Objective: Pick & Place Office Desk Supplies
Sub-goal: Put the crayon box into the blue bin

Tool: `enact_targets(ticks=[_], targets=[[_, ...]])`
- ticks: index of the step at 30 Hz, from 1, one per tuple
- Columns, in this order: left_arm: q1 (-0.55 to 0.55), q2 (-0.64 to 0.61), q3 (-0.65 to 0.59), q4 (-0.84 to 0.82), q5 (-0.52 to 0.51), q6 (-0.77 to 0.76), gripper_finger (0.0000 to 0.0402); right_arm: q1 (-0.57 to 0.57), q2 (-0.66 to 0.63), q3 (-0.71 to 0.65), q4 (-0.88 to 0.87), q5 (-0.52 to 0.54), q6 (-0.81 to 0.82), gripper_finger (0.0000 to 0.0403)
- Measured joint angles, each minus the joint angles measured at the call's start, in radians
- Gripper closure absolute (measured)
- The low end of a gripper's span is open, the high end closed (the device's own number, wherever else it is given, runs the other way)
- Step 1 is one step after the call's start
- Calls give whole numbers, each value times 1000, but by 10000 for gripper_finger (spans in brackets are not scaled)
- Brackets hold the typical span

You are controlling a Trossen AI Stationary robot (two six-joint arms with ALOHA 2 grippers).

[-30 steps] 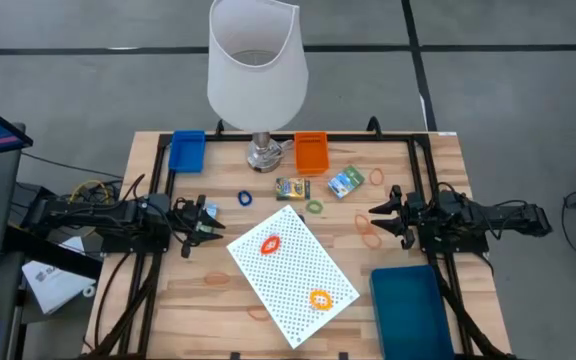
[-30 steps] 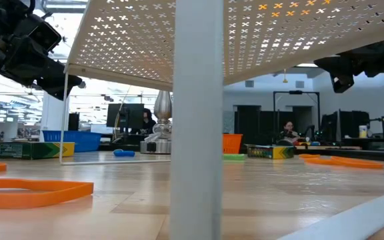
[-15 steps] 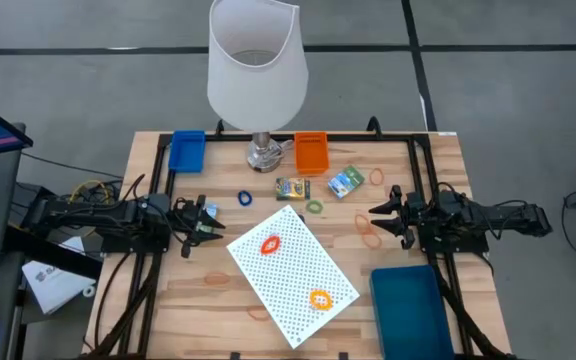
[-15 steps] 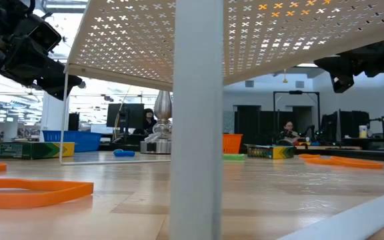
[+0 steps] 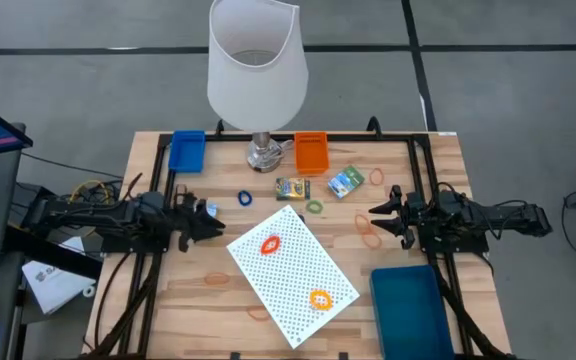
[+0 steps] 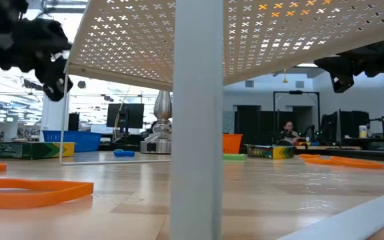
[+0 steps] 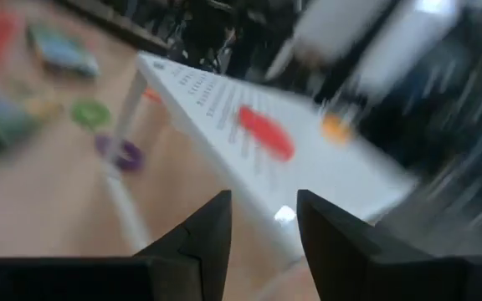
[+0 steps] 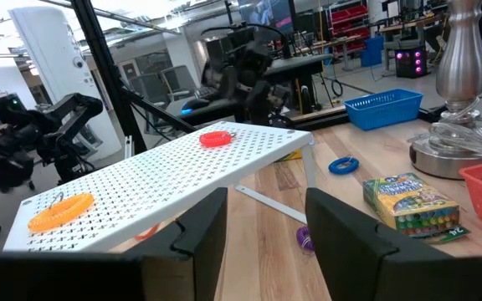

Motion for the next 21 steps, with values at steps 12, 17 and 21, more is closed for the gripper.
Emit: enact_targets(ticks=[12, 17, 21], targets=[[0, 4, 0, 149, -56, -390, 270, 0, 0, 0, 0, 0, 0, 243], [0, 10, 0, 249, -122, -433, 270, 0, 0, 0, 0, 0, -1, 243], [0, 10, 0, 324, -293, -480, 270, 1, 0, 0, 63, 5, 46, 243]])
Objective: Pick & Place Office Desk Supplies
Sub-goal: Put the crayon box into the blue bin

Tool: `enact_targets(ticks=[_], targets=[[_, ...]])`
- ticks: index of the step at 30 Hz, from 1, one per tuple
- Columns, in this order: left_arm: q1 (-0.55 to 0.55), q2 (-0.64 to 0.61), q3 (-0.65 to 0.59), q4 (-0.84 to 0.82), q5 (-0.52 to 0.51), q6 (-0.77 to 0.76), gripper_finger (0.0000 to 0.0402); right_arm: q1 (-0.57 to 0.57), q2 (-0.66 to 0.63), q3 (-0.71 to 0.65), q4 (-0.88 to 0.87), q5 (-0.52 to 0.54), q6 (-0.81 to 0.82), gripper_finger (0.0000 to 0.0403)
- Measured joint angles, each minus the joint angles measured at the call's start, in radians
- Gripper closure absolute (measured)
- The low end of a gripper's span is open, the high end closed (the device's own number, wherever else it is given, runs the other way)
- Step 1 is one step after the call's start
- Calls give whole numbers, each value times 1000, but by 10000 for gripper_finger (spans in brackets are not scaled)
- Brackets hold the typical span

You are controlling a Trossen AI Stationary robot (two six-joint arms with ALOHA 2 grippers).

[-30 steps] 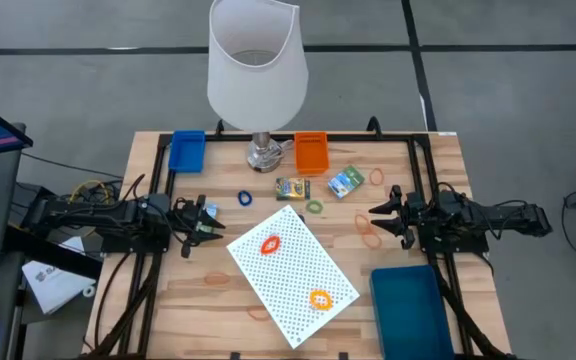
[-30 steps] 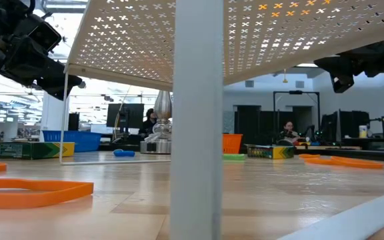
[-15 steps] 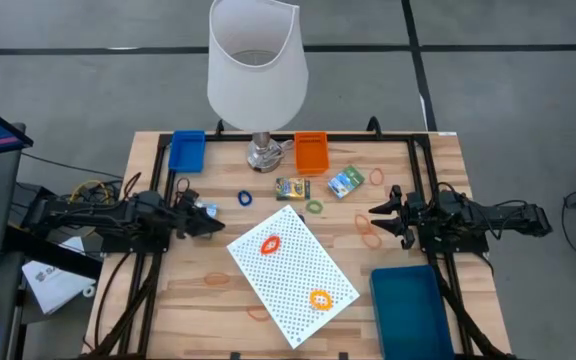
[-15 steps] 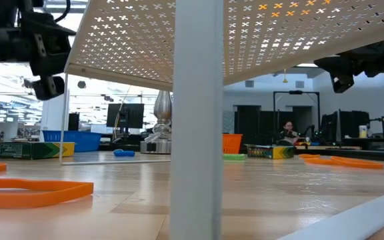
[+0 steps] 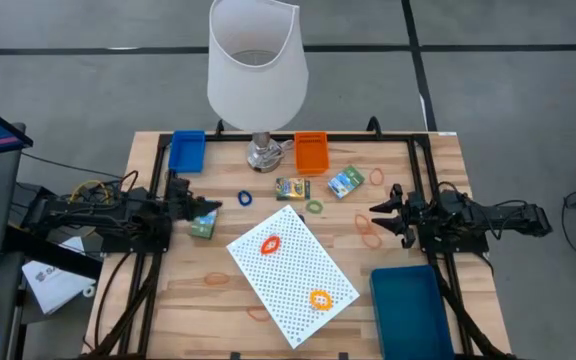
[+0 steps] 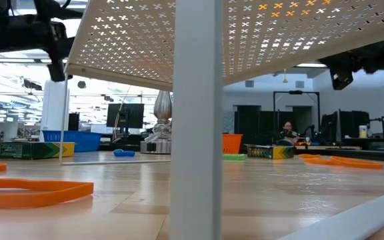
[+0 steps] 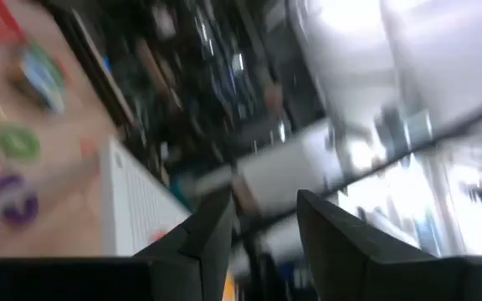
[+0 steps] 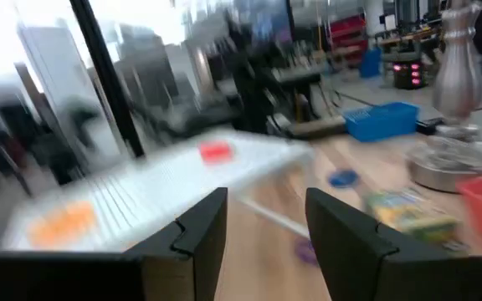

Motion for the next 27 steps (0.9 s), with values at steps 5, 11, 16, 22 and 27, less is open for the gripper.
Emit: enact_targets(ticks=[5, 11, 16, 22, 27], targets=[[0, 3, 0, 66, -178, -4, 270, 1, 1, 0, 198, 46, 228, 243], [0, 44, 0, 77, -236, -3, 270, -2, 9, 11, 337, 163, 489, 243], [-2, 151, 1, 221, -241, 59, 270, -1, 8, 17, 388, 179, 610, 243], [-5, 313, 89, 433, -285, 362, 254, 8, 20, 82, 365, 188, 523, 243], [-5, 362, 205, 503, -399, 645, 215, 8, 174, 327, 51, 281, 255, 243]])
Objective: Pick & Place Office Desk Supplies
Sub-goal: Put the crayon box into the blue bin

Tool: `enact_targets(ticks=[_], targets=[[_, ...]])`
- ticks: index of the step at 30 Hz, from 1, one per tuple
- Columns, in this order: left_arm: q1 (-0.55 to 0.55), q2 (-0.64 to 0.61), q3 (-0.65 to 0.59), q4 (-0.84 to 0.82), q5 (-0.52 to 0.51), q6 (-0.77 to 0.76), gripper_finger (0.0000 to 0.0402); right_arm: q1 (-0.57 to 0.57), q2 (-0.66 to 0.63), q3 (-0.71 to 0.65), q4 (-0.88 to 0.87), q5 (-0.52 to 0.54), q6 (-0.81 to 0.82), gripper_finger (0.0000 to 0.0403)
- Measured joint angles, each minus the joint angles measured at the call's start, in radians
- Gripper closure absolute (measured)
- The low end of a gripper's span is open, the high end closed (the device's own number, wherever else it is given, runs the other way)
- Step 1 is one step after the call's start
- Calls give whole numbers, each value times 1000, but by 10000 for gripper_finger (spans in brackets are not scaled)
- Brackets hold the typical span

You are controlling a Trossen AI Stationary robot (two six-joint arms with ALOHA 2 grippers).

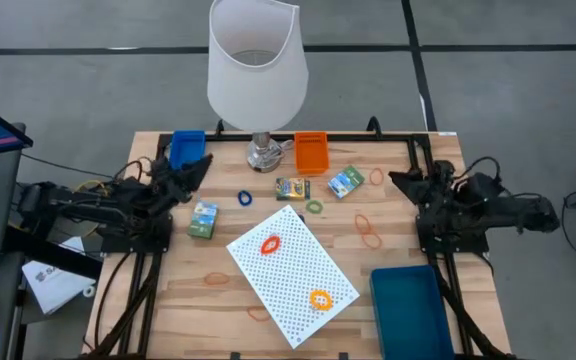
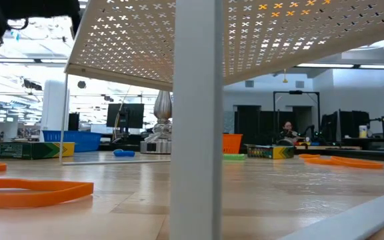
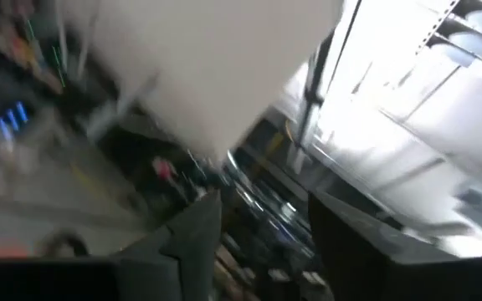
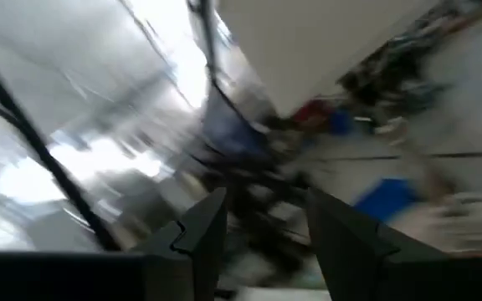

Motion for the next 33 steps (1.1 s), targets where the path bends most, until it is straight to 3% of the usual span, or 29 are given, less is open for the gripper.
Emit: enact_targets(ticks=[7, 11, 16, 23, 29, 33], targets=[[0, -10, 56, -3, -39, 193, 157, -9, 471, 476, -620, 60, -183, 242], [0, -20, 56, -56, -89, 215, 136, -10, 736, 638, -837, 62, -207, 228], [0, -23, 56, -117, -116, 216, 131, -10, 1028, 666, -905, 80, -138, 190], [0, -23, 56, -132, -113, 210, 131, -2, 1294, 671, -817, 101, -100, 148], [0, -23, 56, -129, -112, 155, 132, -20, 1477, 749, -922, 315, -84, 146], [0, -23, 56, -126, -113, 113, 132, -43, 1566, 799, -947, 330, -83, 146]])
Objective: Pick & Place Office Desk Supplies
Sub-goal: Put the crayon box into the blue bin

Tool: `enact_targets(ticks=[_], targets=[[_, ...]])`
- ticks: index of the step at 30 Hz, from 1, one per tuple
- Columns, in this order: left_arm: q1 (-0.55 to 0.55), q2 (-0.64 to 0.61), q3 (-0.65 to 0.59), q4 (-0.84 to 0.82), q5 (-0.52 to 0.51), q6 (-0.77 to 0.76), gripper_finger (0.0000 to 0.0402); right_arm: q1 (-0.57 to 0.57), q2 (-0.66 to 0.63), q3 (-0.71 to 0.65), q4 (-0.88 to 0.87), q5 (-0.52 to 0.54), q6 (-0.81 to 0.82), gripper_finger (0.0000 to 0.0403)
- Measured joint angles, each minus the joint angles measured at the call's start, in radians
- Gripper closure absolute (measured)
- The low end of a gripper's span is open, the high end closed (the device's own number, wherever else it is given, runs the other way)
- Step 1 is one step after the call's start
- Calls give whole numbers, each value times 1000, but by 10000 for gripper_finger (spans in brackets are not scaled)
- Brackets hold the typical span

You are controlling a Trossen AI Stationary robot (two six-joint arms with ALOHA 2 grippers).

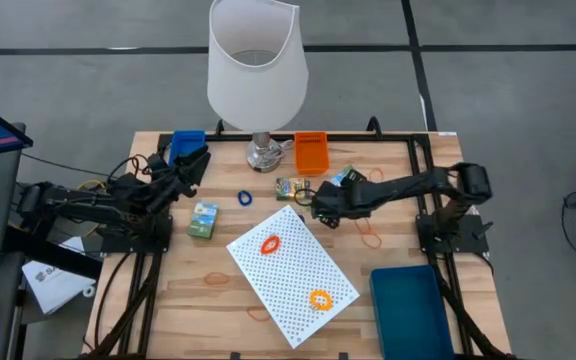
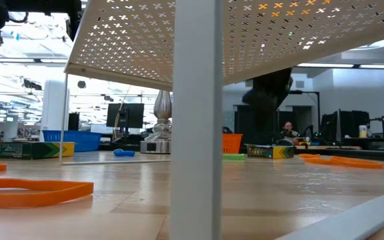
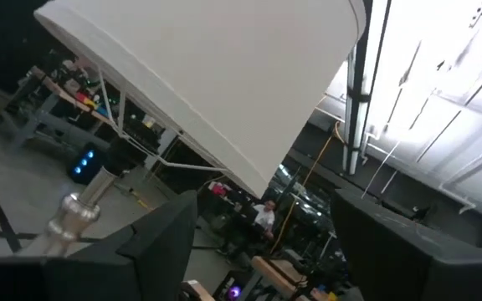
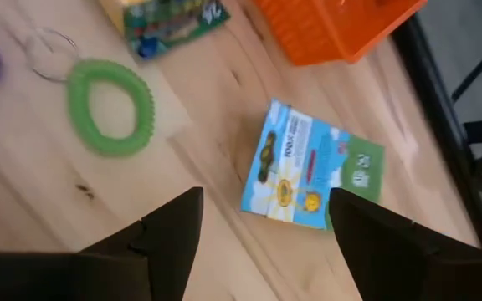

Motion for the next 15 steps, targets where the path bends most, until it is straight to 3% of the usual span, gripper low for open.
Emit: enact_targets(ticks=[15], targets=[[0, 2, 0, 38, -18, -97, 133, -24, 141, 23, 1, 71, 80, 147]])
